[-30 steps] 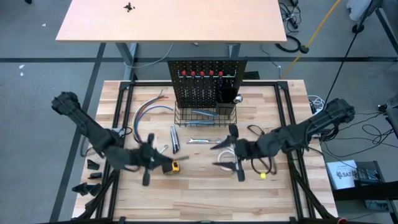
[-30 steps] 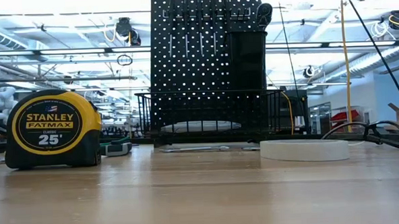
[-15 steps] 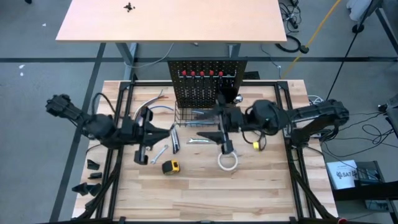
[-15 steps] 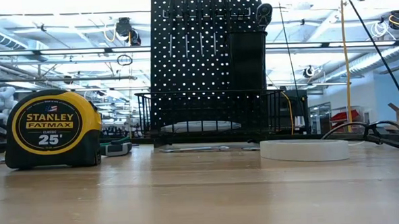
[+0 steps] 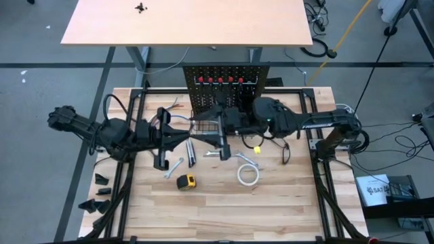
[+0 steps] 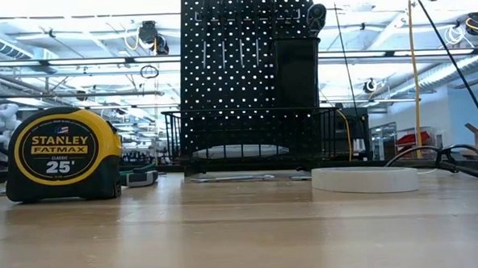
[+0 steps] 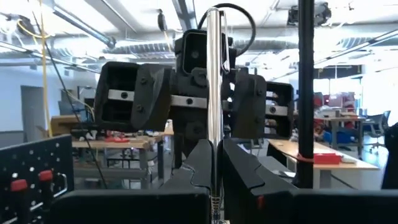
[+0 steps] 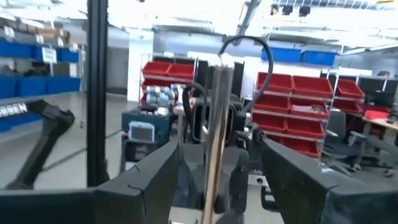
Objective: Hang tools onto peg board
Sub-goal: Put the silver pen into the pegboard bin
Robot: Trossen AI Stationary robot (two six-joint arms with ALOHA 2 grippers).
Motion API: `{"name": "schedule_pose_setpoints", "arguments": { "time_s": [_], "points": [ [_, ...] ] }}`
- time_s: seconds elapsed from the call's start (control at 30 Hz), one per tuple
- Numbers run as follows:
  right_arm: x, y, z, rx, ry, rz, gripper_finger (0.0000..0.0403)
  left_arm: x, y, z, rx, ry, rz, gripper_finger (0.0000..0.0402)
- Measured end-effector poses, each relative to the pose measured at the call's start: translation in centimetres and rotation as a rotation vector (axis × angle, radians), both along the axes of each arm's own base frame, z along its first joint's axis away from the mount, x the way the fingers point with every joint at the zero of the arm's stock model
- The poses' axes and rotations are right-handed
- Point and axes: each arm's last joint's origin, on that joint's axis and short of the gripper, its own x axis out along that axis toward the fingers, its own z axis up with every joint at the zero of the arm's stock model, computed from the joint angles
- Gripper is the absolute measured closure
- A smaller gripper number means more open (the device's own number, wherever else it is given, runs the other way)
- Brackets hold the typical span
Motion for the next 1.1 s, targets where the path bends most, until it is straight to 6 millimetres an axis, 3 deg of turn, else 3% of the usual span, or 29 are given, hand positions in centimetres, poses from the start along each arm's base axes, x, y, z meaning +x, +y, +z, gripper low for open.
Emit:
{"name": "schedule_pose_setpoints", "arguments": {
  "time_s": [0.2,0.47,0.73,0.87,1.1],
  "points": [
    [1.1,0.1,0.2,-0.019,0.013,-0.003,0.0213,0.0,0.7,0.2,-0.003,-0.017,0.027,0.0389],
    [0.9,-0.2,0.5,-0.047,0.006,-0.022,0.0279,-1.1,1.1,1.0,0.034,-0.056,0.034,0.0389],
    [1.0,-0.4,0.5,-0.054,-0.008,-0.037,0.0334,-1.0,1.3,0.9,0.048,-0.048,0.028,0.0389],
    [1.1,-0.5,0.2,-0.06,0.02,-0.038,0.0325,-1.0,1.3,0.9,0.062,-0.049,0.029,0.0389],
    [1.2,-1.2,0.2,-0.009,0.028,-0.041,0.0265,-0.7,1.2,0.6,0.069,-0.025,0.029,0.0389]
  ]
}}
